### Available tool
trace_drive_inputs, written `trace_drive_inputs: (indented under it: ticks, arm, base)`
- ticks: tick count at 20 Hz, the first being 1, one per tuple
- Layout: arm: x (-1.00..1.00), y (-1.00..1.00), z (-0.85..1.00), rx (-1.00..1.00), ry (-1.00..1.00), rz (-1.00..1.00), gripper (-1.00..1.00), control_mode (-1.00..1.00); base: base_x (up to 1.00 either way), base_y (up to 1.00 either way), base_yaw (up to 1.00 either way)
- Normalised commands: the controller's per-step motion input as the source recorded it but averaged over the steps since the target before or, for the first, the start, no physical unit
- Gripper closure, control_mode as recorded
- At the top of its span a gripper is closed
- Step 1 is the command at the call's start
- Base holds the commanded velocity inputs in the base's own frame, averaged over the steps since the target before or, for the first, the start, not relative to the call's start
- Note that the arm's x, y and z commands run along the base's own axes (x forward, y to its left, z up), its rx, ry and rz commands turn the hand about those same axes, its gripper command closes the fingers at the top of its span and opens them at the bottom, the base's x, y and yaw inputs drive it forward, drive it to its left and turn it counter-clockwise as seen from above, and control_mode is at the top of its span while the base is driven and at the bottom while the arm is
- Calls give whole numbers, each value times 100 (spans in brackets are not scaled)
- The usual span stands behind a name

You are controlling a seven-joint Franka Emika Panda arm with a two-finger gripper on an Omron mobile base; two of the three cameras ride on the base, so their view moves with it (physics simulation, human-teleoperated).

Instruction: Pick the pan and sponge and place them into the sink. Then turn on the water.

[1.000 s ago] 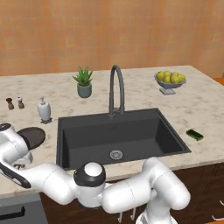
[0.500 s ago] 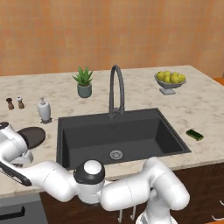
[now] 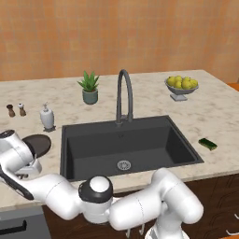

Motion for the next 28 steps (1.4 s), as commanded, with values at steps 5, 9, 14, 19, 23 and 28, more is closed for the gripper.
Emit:
trace_drive_inputs:
  ticks: [5, 9, 14, 19, 23, 28]
  arm:
    - [22, -83, -7, 0, 0, -5, 100, -100]
    - [-25, -81, 30, 3, -20, -8, 100, -100]
    - [-43, -54, 56, 6, -16, -19, 100, -100]
    - [-22, -66, 35, 12, -2, -29, 100, -100]
    - [-4, -71, 30, 16, 0, -26, 100, -100]
    - [24, -50, 10, 12, 14, -19, 100, -100]
  base:
    - [0, 0, 0]
    - [0, 0, 0]
    - [0, 0, 0]
    - [0, 0, 0]
    - [0, 0, 0]
    - [0, 0, 0]
